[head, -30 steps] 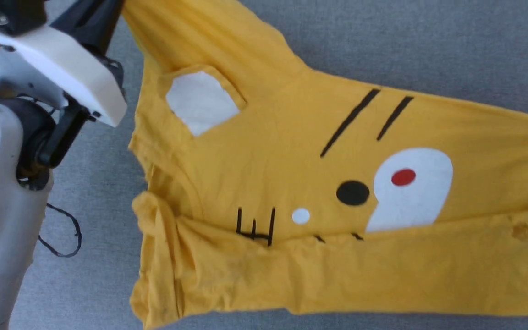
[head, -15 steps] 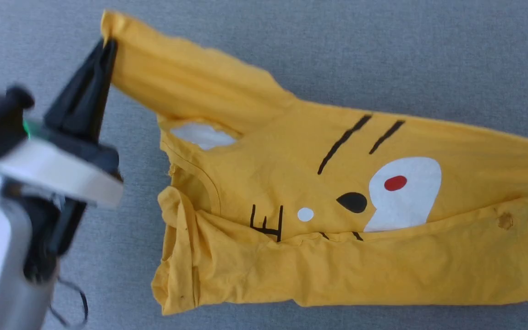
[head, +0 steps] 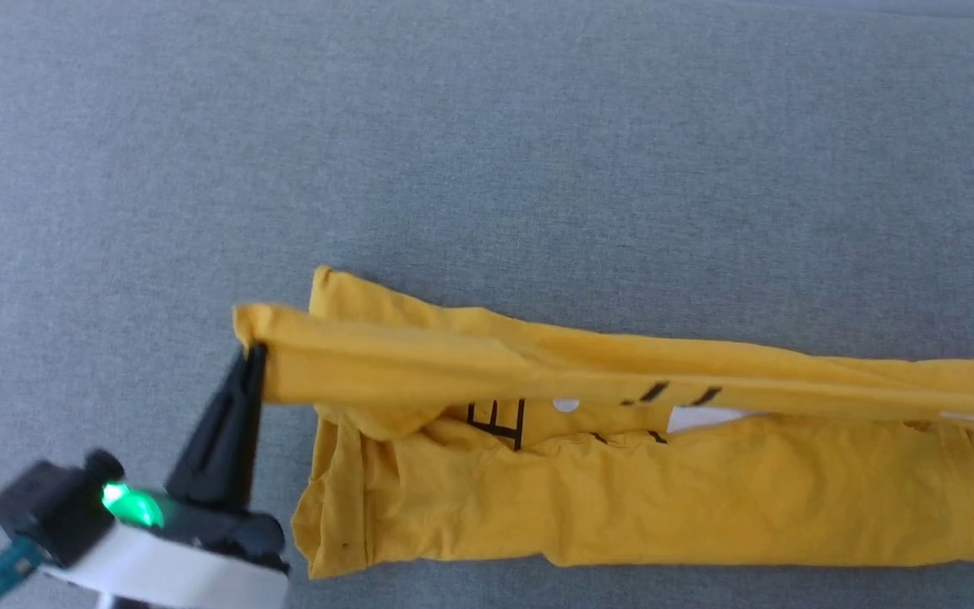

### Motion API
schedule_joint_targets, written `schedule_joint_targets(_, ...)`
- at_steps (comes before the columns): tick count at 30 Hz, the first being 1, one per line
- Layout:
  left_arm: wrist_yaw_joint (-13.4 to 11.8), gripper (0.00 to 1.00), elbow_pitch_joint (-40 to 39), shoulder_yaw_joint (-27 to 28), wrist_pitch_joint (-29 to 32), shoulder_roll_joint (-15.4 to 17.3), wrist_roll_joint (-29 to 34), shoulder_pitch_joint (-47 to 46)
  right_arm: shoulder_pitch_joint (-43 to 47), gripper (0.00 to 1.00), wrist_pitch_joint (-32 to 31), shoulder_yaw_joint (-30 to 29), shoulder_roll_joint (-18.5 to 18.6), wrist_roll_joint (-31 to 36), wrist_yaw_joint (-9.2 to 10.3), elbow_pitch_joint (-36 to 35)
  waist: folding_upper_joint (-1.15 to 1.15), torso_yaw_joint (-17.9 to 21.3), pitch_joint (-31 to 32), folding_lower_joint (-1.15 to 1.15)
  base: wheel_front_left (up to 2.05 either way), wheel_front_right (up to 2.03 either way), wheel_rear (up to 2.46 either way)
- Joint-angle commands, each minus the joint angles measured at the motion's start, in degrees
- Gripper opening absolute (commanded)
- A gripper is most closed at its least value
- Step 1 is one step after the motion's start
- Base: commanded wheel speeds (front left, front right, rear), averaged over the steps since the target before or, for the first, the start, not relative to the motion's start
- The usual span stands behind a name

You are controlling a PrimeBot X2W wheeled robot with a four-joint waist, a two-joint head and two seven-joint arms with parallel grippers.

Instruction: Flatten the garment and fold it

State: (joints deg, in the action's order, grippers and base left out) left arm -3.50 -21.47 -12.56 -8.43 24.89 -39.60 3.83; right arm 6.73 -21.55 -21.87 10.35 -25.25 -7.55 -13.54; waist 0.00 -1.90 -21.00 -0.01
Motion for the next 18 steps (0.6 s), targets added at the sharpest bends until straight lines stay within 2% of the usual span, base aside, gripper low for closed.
schedule_joint_targets(1, 0.44, 0.0, 0.07, -0.25, -0.66, -0.66, -0.71, 1.01, 0.69, 0.0, 0.49, -0.33, -0.34, -0.43, 0.06, 0.34, 0.0, 0.11, 0.09, 0.01, 0.0, 0.0, 0.0)
schedule_joint_targets(6, 0.89, 0.0, 1.62, -1.66, 0.05, -1.76, -3.71, 5.47, 3.15, 0.0, -0.18, -1.69, -1.29, -1.19, 0.06, 1.01, 0.0, 0.2, 0.2, 0.01, 0.0, 0.0, 0.0)
schedule_joint_targets(14, 0.02, 0.02, 6.36, -3.64, 6.01, -0.62, -5.73, 6.37, 3.37, 0.0, -0.66, -0.63, -1.66, 0.24, 0.06, 2.47, 0.0, 0.53, 0.45, 0.01, 0.0, 0.0, 0.0)
schedule_joint_targets(15, -0.04, 0.13, 7.09, -3.96, 6.49, -0.62, -5.64, 5.9, 3.15, 0.13, -0.79, -0.08, -1.62, 0.35, 0.06, 2.85, 0.0, 0.57, 0.54, 0.01, 0.0, 0.0, 0.0)
schedule_joint_targets(16, -0.15, 0.2, 7.83, -4.23, 6.83, -0.73, -5.56, 5.41, 2.91, 0.38, -0.87, 0.48, -1.56, 0.47, 0.06, 3.21, 0.0, 0.63, 0.62, 0.01, 0.0, 0.0, 0.0)
schedule_joint_targets(17, -0.24, 0.29, 8.57, -4.56, 7.19, -0.89, -5.46, 4.91, 2.57, 1.0, -0.8, 0.94, -1.55, 0.58, 0.06, 3.57, 0.0, 0.7, 0.71, 0.01, 0.0, 0.0, 0.0)
schedule_joint_targets(18, -0.31, 0.44, 9.19, -4.84, 7.38, -1.08, -5.32, 4.4, 2.25, 1.0, -0.75, 1.3, -1.58, 0.65, 0.06, 3.96, 0.0, 0.76, 0.79, 0.01, 0.0, 0.0, 0.0)
